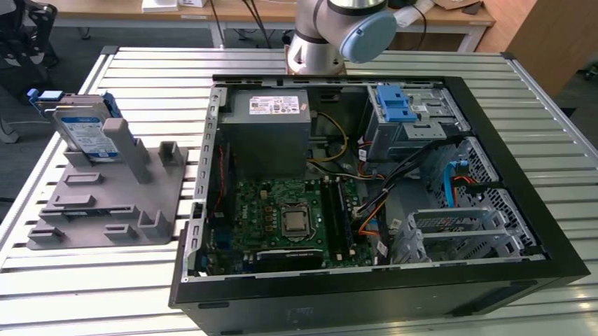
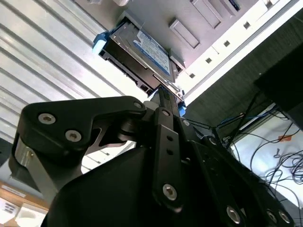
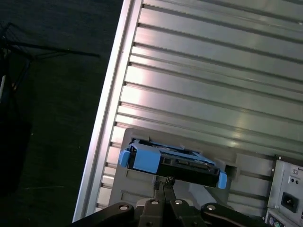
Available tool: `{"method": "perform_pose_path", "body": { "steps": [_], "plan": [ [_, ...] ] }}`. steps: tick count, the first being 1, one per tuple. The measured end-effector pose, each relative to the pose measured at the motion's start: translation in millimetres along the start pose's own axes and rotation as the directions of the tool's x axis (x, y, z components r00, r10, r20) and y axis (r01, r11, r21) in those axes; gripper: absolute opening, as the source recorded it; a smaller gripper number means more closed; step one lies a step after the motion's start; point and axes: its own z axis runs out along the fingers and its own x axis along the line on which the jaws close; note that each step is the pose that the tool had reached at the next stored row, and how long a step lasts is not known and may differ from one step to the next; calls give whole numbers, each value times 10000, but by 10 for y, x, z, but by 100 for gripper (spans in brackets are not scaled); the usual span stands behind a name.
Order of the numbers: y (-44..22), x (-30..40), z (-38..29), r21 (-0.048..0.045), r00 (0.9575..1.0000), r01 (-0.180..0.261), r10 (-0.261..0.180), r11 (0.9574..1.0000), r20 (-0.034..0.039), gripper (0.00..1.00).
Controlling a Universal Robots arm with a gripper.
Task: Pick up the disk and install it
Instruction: 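Pick up the disk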
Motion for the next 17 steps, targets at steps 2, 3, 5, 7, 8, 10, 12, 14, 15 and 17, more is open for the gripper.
{"method": "perform_pose_path", "body": {
  "steps": [2, 3, 5, 7, 8, 10, 12, 14, 15, 17],
  "plan": [
    [0, 0, 1, -6, 9995, 317, -318, 9995, -14, 11],
    [0, 0, 1, -9, 9989, 469, -469, 9989, -20, 11],
    [0, 0, 1, -14, 9975, 712, -712, 9975, -30, 11],
    [0, 0, 1, -18, 9960, 888, -888, 9960, -37, 11],
    [0, 0, 1, -19, 9955, 951, -951, 9955, -40, 11],
    [0, 0, 1, -19, 9952, 974, -974, 9952, -42, 11],
    [0, 0, 1, -20, 9952, 977, -977, 9952, -42, 11],
    [0, 0, 1, -20, 9952, 979, -980, 9952, -42, 11],
    [0, 0, 1, -20, 9952, 981, -981, 9952, -42, 11],
    [0, 0, 1, -20, 9951, 986, -986, 9951, -42, 11]
  ]
}}
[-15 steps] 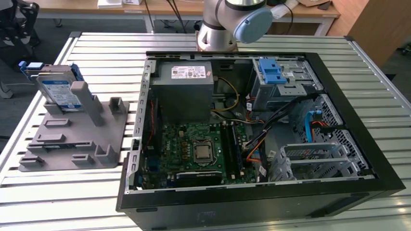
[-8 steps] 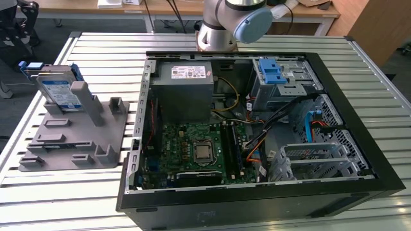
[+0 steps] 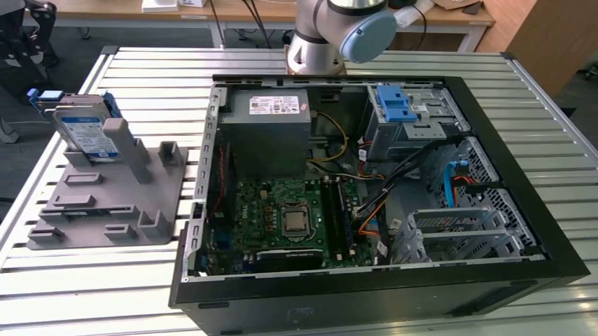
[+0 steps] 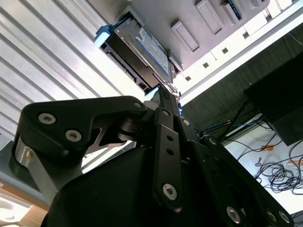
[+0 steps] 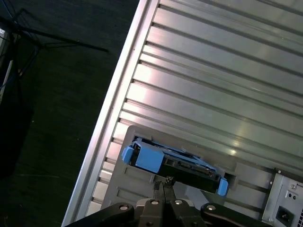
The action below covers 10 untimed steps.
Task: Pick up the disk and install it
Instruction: 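Pick up the disk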
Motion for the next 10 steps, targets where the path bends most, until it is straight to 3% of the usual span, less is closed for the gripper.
{"method": "perform_pose_path", "body": {
  "steps": [5, 10],
  "plan": [
    [0, 0, 0, -4, 9997, 231, -231, 9997, -10, 11],
    [0, 0, 0, -15, 9968, 793, -793, 9969, -34, 11]
  ]
}}
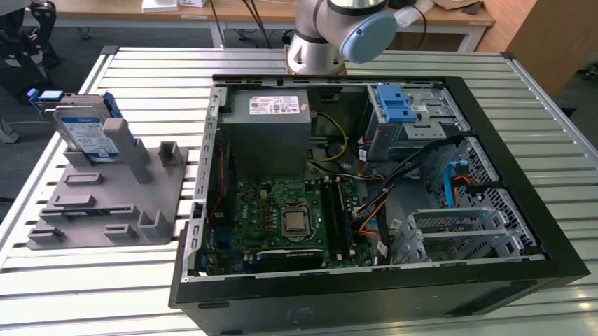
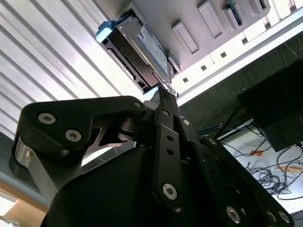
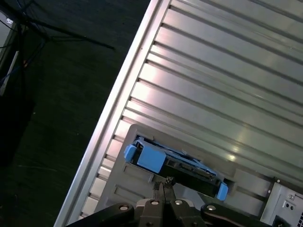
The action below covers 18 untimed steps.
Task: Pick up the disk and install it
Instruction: 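Pick up the disk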
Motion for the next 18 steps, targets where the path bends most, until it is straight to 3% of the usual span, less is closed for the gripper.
{"method": "perform_pose_path", "body": {
  "steps": [10, 18],
  "plan": [
    [0, 0, 0, -22, 9942, 1070, -1070, 9943, -46, 11],
    [0, 0, 0, -22, 9940, 1090, -1090, 9940, -47, 11]
  ]
}}
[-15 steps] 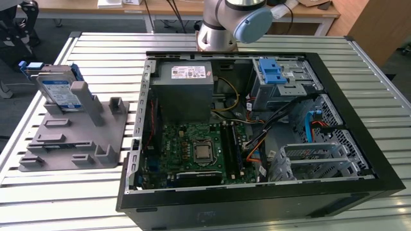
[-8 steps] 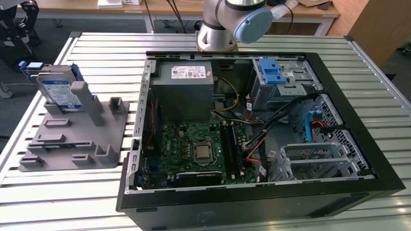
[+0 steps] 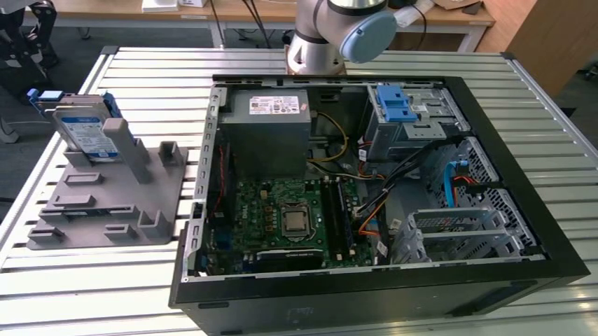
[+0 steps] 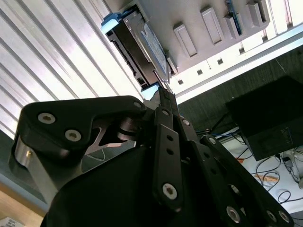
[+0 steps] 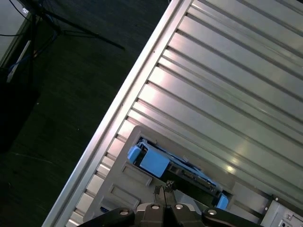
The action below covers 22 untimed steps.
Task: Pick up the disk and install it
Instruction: 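Pick up the disk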
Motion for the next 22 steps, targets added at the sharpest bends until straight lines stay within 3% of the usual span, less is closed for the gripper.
{"method": "perform_pose_path", "body": {
  "steps": [12, 22],
  "plan": [
    [0, 0, 0, -13, 9976, 687, -687, 9976, -30, 11],
    [0, 0, 0, -13, 9975, 703, -703, 9975, -30, 11]
  ]
}}
